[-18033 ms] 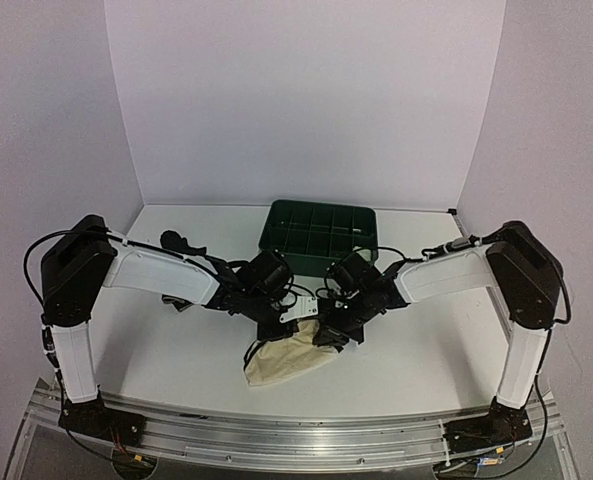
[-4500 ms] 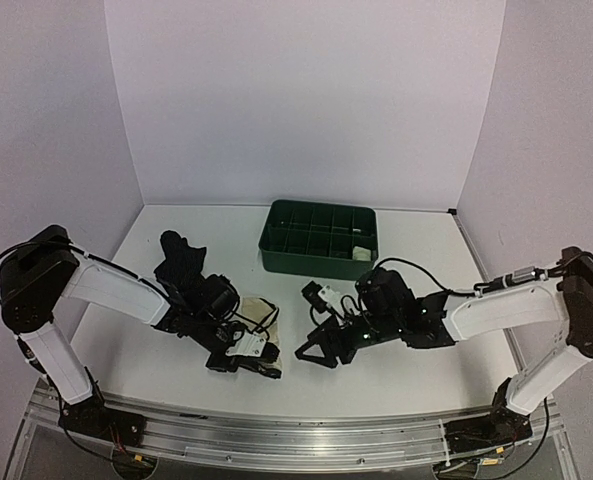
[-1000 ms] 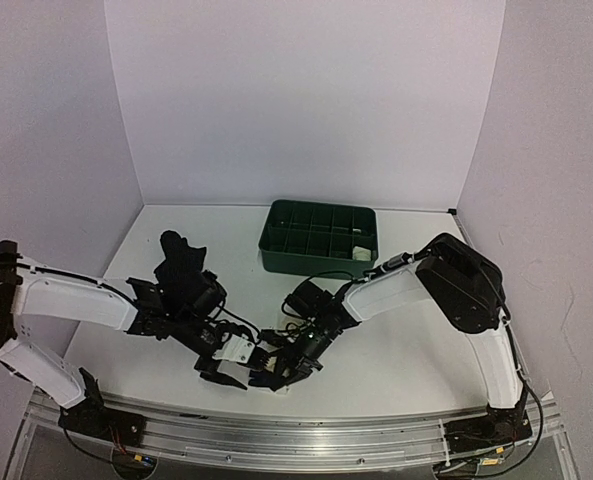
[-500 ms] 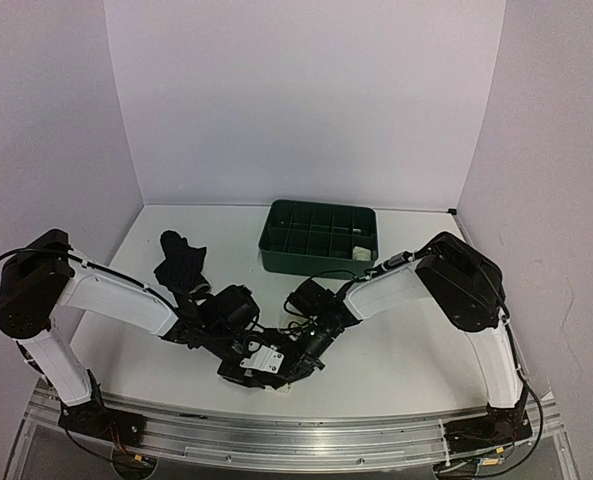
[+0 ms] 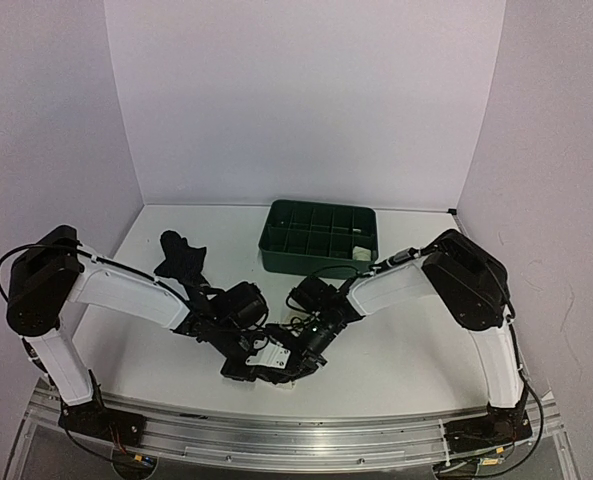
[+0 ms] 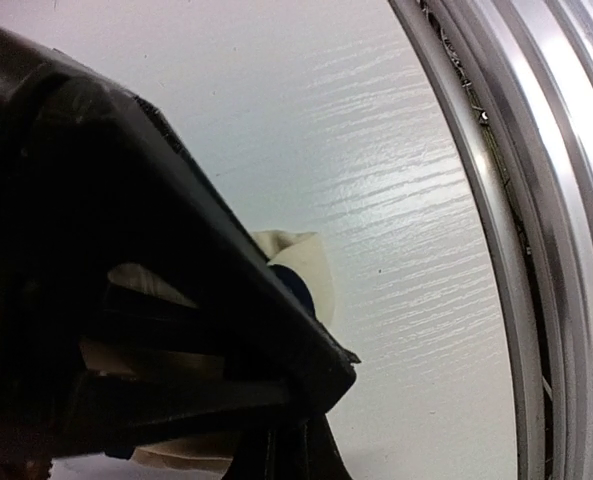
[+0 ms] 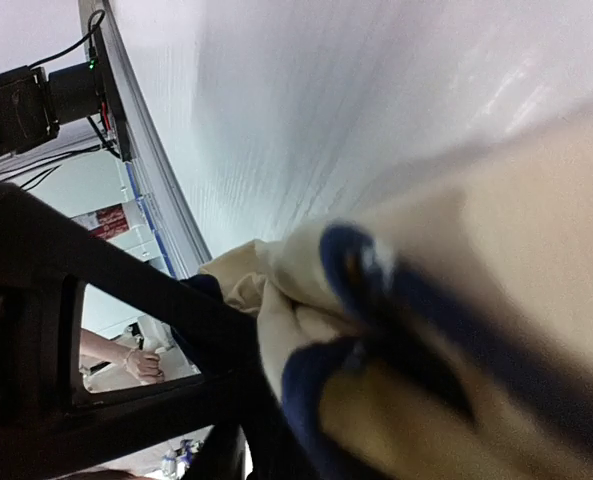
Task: Roll the underwear
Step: Roll the underwear to the center of the board.
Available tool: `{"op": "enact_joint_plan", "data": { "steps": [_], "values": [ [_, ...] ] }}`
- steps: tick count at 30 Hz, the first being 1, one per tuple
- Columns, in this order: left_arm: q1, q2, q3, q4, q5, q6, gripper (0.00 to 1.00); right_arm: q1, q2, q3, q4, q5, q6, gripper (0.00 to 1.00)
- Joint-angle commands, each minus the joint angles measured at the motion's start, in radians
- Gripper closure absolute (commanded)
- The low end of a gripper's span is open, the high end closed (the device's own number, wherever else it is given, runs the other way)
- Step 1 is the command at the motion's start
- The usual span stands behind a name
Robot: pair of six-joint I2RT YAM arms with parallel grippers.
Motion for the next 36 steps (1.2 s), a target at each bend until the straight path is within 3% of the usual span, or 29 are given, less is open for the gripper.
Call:
{"op": "enact_joint_plan", "data": {
  "steps": [1,13,15,18,21,23,29,36],
  "values": [
    [0.016,0.042,0.068,-0.134,0.122,-0.09,1.0,-0.011,-0.101,0.014,-0.052,0.205,-0.081,0.66],
    [0.126,0.148,0.166,-0.273,0.311,-0.165,1.0,-0.016,-0.372,-0.158,-0.016,0.436,-0.147,0.59],
    [0.145,0.17,0.182,-0.285,0.351,-0.179,1.0,-0.015,-0.429,-0.229,0.065,0.462,-0.153,0.59],
    [0.183,0.201,0.21,-0.3,0.405,-0.203,1.0,-0.01,-0.57,-0.432,0.333,0.556,-0.197,0.59],
    [0.198,0.217,0.23,-0.32,0.437,-0.202,1.0,0.052,-0.711,-0.635,0.554,0.704,-0.359,0.55],
    [0.201,0.223,0.24,-0.333,0.469,-0.2,1.0,0.131,-0.755,-0.665,0.554,0.841,-0.555,0.54],
    [0.211,0.273,0.292,-0.389,0.567,-0.207,1.0,0.371,-0.61,-0.511,0.411,1.097,-0.926,0.55],
    [0.217,0.297,0.286,-0.403,0.582,-0.22,1.0,0.406,-0.411,-0.399,0.447,1.213,-1.098,0.55]
  ]
}}
